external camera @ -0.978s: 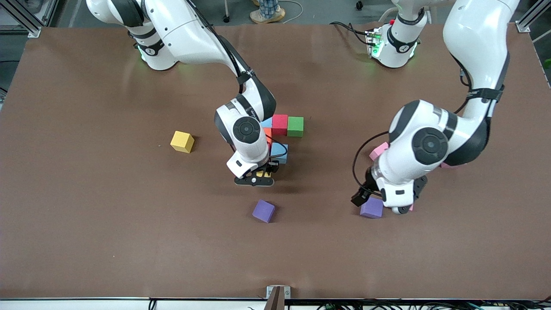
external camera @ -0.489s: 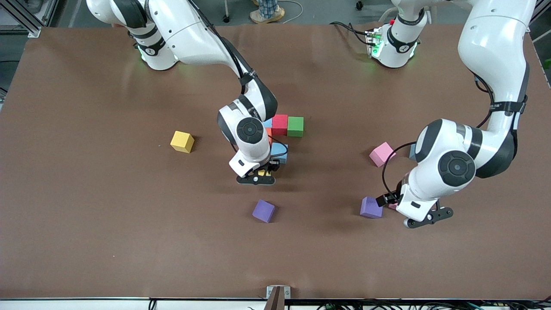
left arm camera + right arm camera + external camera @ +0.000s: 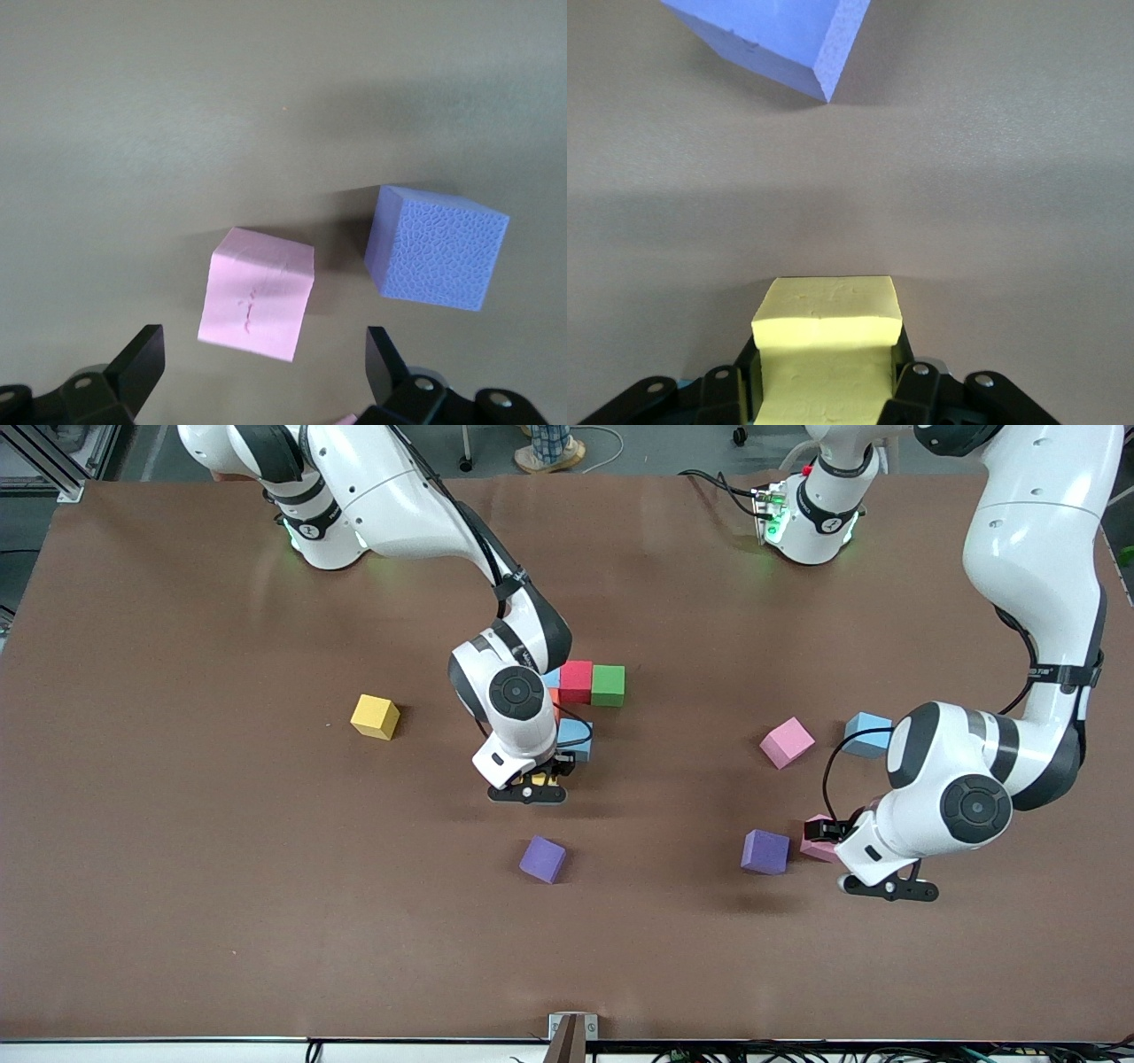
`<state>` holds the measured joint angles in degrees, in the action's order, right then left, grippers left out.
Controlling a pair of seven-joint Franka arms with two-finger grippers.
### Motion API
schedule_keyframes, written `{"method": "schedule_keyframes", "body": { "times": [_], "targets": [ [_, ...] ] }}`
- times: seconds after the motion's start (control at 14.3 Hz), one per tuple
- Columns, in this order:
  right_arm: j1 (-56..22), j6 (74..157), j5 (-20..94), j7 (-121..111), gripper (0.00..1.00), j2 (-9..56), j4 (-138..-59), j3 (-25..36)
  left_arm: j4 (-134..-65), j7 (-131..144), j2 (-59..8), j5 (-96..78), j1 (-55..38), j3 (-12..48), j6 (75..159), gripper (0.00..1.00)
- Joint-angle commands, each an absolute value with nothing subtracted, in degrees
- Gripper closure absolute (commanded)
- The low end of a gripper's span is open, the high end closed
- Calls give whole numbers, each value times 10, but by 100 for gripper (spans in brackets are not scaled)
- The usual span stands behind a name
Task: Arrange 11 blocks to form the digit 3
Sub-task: 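Grasp the pink block with the left gripper while the right gripper holds yellow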
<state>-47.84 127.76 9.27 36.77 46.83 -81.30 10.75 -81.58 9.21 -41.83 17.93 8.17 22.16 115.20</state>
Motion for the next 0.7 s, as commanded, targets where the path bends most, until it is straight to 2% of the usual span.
{"method": "schedule_keyframes", "body": {
  "times": [0.0,0.63],
  "targets": [
    [-488,1281,78,378,99,461,-830,114,-813,54,-446,199,78,215,1184,0],
    [-495,1281,78,394,99,460,-832,113,-814,31,-467,193,78,199,1190,1]
  ]
}}
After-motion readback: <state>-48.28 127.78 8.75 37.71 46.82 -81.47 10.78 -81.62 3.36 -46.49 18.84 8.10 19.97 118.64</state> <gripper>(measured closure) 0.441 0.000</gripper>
